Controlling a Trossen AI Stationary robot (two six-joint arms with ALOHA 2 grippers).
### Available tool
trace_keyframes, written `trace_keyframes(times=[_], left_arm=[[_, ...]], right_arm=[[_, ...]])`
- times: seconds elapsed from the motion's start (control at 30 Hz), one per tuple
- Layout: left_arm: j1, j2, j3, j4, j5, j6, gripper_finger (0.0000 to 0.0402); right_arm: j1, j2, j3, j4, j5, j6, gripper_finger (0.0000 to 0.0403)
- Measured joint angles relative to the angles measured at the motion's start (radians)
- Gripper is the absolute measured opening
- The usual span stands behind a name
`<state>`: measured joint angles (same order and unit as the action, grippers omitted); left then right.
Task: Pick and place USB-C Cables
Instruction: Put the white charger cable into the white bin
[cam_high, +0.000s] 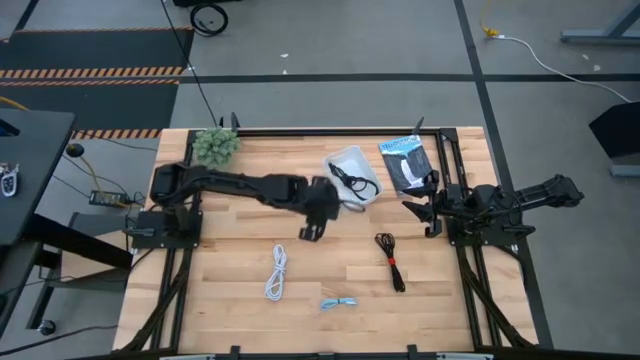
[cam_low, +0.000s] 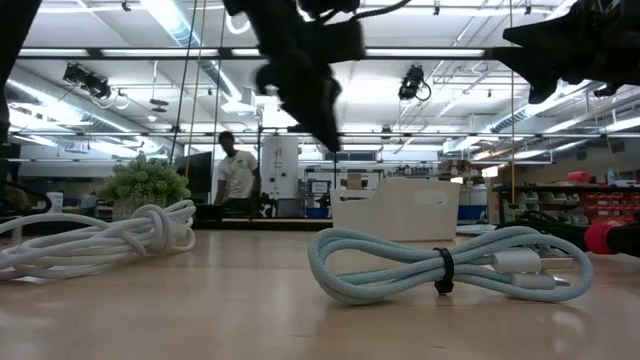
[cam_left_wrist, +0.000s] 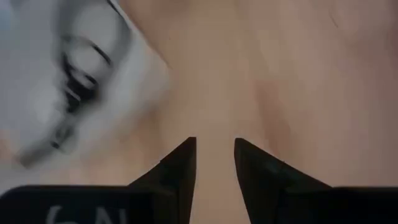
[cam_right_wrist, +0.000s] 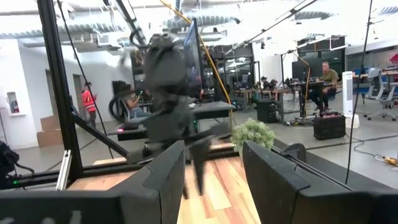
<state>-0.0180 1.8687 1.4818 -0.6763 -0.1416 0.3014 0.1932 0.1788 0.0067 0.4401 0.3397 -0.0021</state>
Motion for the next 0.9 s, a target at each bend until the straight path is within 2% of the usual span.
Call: trace_keyframes(times=[0.17, 0.3, 0.57, 0.77, 0.9], left_arm=[[-0.069, -0.007, 0.000, -0.263, 0.000, -0.099, 0.0117], [-0.112, -0.007, 0.000, -0.370, -0.004, -0.159, 0.0117], [-0.162, -0.007, 0.000, -0.390, -0.012, -0.225, 0.0117], [-0.216, -0.007, 0.000, -0.388, -0.013, -0.388, 0.0117], [-0.269, -0.004, 0.000, -0.360, -0.052, -0.563, 0.0117]], right_arm=[[0.000, 0.005, 0.000, 0.008, 0.000, 0.000, 0.0168], [0.000, 0.005, 0.000, 0.012, 0.000, 0.000, 0.0168], [0.000, 0.006, 0.000, 0.014, 0.000, 0.000, 0.0168], [0.000, 0.006, 0.000, 0.014, 0.000, 0.000, 0.0168], [0.000, 0.006, 0.000, 0.014, 0.000, 0.000, 0.0168]])
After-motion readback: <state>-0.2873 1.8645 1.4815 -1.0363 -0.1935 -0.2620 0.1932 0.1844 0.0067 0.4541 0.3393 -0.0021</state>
